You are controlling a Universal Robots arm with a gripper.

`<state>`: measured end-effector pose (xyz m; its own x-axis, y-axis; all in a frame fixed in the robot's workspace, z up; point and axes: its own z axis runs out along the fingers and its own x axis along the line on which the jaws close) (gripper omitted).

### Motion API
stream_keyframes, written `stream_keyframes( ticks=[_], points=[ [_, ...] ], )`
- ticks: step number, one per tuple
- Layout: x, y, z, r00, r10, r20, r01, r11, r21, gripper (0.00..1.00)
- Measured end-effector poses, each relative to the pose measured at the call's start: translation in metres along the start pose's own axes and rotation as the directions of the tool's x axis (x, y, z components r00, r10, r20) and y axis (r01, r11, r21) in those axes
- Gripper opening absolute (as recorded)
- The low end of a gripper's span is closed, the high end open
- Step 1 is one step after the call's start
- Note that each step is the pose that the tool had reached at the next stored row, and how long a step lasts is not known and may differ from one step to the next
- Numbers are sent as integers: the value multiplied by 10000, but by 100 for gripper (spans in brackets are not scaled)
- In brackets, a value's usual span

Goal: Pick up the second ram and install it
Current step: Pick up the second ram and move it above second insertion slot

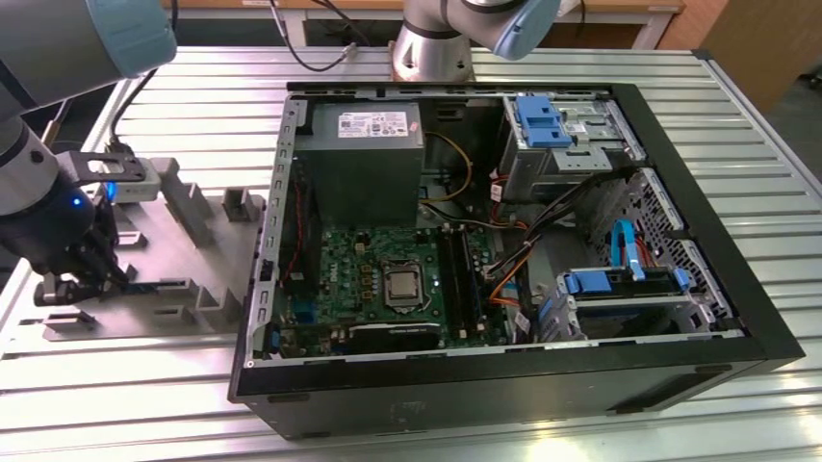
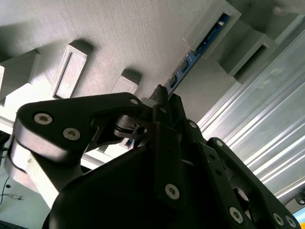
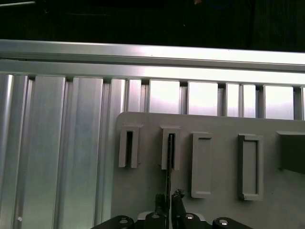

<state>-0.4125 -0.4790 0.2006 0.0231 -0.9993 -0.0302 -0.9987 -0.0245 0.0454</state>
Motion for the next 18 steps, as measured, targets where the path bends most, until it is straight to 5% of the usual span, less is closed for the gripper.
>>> stream_keyframes(
  ticks=[2,18],
  points=[
    [0,0,1,10000,0,0,0,10000,0,14],
    [0,0,8,9998,209,9,-209,9998,6,11]
  ],
)
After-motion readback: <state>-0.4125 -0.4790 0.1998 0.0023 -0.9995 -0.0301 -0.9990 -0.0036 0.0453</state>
